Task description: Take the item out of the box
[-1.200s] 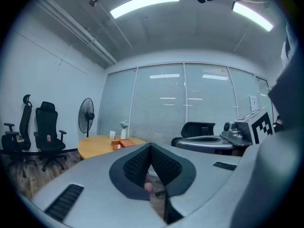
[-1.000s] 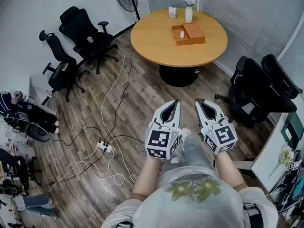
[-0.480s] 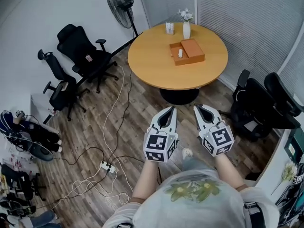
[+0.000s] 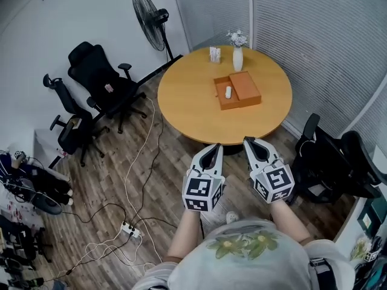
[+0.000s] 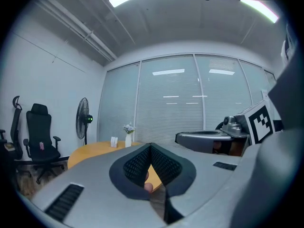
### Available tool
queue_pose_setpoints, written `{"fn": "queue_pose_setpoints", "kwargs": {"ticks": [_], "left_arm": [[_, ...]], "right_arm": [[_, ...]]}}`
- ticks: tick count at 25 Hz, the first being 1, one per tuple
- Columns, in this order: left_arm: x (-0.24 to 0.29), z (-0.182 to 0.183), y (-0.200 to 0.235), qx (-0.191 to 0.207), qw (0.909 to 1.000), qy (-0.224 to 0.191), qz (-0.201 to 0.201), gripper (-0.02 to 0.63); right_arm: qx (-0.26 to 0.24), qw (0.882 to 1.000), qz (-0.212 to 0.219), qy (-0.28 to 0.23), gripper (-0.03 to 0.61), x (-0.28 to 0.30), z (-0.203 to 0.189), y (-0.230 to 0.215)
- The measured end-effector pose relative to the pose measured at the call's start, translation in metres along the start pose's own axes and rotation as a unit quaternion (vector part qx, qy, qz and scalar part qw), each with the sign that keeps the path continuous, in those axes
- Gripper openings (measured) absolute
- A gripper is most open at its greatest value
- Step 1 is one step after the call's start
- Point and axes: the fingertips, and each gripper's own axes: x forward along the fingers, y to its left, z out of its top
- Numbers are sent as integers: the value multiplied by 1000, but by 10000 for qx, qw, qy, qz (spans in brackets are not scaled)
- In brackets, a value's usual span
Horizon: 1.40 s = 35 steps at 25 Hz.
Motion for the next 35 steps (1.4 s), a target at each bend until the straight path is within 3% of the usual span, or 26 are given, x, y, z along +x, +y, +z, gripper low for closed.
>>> {"fn": "queue_pose_setpoints", "kwargs": {"ticks": [13, 27, 29, 31, 35], "left_arm": [[85, -32, 57, -211, 9979, 581, 201, 0], [226, -14, 164, -64, 9969, 717, -315, 1], [239, -12, 183, -149, 9965, 741, -361, 0], [252, -13, 201, -257, 9959, 768, -391, 1], [279, -11, 229, -321, 9952, 787, -494, 0]], "right_arm": [[156, 9995, -53, 258, 0, 84, -31, -58], [312, 9967, -604, 439, 25, 238, -39, -137], [264, 9962, -689, 454, 92, 261, -35, -144], [153, 9956, -798, 462, 114, 280, -32, -151], [156, 9934, -1046, 445, 215, 314, -29, -168]]}}
